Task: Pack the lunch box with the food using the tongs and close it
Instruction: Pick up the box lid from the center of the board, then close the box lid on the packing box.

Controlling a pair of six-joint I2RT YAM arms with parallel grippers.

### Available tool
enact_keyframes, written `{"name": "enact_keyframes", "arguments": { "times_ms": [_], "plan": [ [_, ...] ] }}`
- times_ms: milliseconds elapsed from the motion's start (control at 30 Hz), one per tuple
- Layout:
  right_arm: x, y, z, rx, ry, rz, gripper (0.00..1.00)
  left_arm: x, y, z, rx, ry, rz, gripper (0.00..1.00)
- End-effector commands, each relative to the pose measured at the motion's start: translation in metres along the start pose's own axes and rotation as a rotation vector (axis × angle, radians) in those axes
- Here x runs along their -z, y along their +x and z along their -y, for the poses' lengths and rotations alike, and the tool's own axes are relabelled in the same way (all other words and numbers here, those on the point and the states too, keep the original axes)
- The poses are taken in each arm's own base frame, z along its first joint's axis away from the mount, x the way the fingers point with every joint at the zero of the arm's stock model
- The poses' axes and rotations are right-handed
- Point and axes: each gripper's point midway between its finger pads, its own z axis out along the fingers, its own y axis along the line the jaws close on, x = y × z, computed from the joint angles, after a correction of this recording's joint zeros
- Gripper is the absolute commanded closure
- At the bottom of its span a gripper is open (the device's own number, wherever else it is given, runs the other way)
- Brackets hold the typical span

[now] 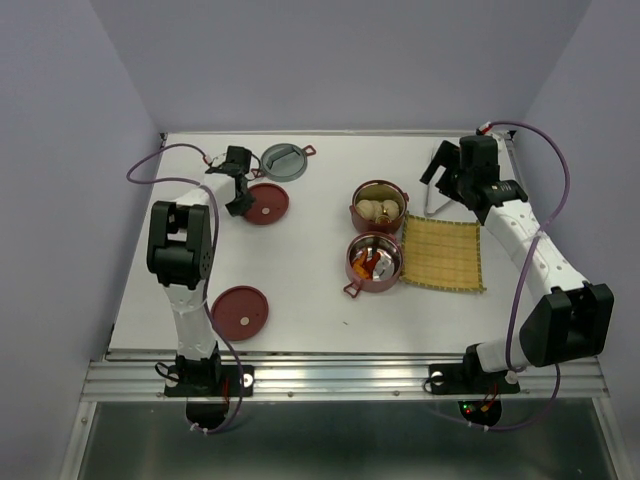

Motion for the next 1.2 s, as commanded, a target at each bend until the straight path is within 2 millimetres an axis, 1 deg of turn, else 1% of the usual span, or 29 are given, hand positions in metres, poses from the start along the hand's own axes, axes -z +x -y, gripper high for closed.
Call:
{"name": "enact_keyframes", "arguments": {
  "times_ms": [0,67,167,300,333,400,433,467,500,533,567,600,633,667,700,733,767,800,833,867,900,933,967,1000,1033,1067,1167],
  "plan": [
    [0.004,-0.003,-0.004,-0.025,-0.029,0.006,0.06,0.046,-0.028,-0.007,-0.015,0.028,0.098,1.0],
    [0.005,0.0,-0.002,-0.026,-0.026,0.001,0.06,0.058,-0.031,-0.004,-0.03,0.055,0.11,1.0],
    [0.008,-0.001,-0.002,-0.029,-0.03,0.008,0.06,0.088,-0.036,0.001,-0.075,0.104,0.139,1.0],
    [0.011,0.0,-0.002,-0.031,-0.036,0.006,0.06,0.111,-0.028,0.01,-0.139,0.157,0.133,1.0],
    [0.012,-0.001,-0.002,-0.033,-0.038,0.009,0.06,0.12,-0.027,0.014,-0.148,0.182,0.138,1.0],
    [0.013,-0.001,-0.003,-0.033,-0.042,0.009,0.06,0.131,-0.024,0.023,-0.17,0.215,0.143,1.0],
    [0.013,-0.001,-0.003,-0.034,-0.042,0.007,0.06,0.143,-0.024,0.036,-0.197,0.248,0.159,1.0],
    [0.014,-0.002,-0.003,-0.035,-0.042,0.009,0.06,0.148,-0.03,0.037,-0.201,0.253,0.17,1.0],
    [0.014,-0.001,-0.004,-0.034,-0.045,0.005,0.06,0.155,-0.021,0.05,-0.244,0.274,0.161,1.0],
    [0.014,-0.001,-0.004,-0.034,-0.049,0.002,0.06,0.171,-0.029,0.064,-0.257,0.307,0.191,1.0],
    [0.013,0.0,-0.005,-0.037,-0.051,-0.003,0.06,0.173,-0.025,0.075,-0.291,0.318,0.185,1.0],
    [0.013,0.001,-0.007,-0.041,-0.059,-0.01,0.06,0.184,-0.011,0.093,-0.345,0.344,0.174,1.0],
    [0.013,0.002,-0.007,-0.042,-0.06,-0.013,0.06,0.202,-0.02,0.112,-0.359,0.383,0.213,1.0],
    [0.013,0.002,-0.008,-0.045,-0.064,-0.016,0.06,0.202,-0.001,0.128,-0.425,0.387,0.183,1.0],
    [0.014,0.003,-0.008,-0.044,-0.062,-0.019,0.06,0.22,-0.009,0.147,-0.431,0.431,0.216,1.0],
    [0.015,0.001,-0.008,-0.045,-0.062,-0.016,0.06,0.226,-0.006,0.159,-0.449,0.45,0.219,1.0],
    [0.016,-0.001,-0.008,-0.044,-0.059,-0.01,0.06,0.22,0.003,0.169,-0.481,0.447,0.196,1.0],
    [0.017,0.0,-0.006,-0.042,-0.053,-0.013,0.05,0.235,-0.003,0.185,-0.478,0.495,0.219,1.0],
    [0.019,-0.002,-0.006,-0.042,-0.051,-0.008,0.05,0.242,0.007,0.198,-0.499,0.524,0.213,1.0],
    [0.02,-0.003,-0.005,-0.042,-0.047,-0.006,0.05,0.236,0.015,0.208,-0.515,0.53,0.196,1.0],
    [0.022,-0.004,-0.005,-0.043,-0.046,0.001,0.05,0.237,0.021,0.216,-0.529,0.543,0.187,1.0],
    [0.023,-0.005,-0.004,-0.043,-0.042,0.001,0.05,0.253,0.023,0.231,-0.53,0.593,0.201,1.0],
    [0.027,-0.007,-0.003,-0.046,-0.041,0.011,0.05,0.245,0.032,0.241,-0.54,0.593,0.183,1.0],
    [0.029,-0.009,-0.001,-0.05,-0.033,0.022,0.05,0.245,0.037,0.245,-0.545,0.598,0.171,1.0],
    [0.031,-0.01,0.0,-0.051,-0.029,0.03,0.05,0.256,0.034,0.254,-0.527,0.624,0.183,1.0],
    [0.034,-0.013,0.001,-0.053,-0.026,0.043,0.05,0.248,0.046,0.26,-0.537,0.617,0.16,1.0],
    [0.039,-0.016,0.005,-0.052,-0.007,0.053,0.05,0.24,0.06,0.267,-0.512,0.619,0.116,1.0]
  ]
}}
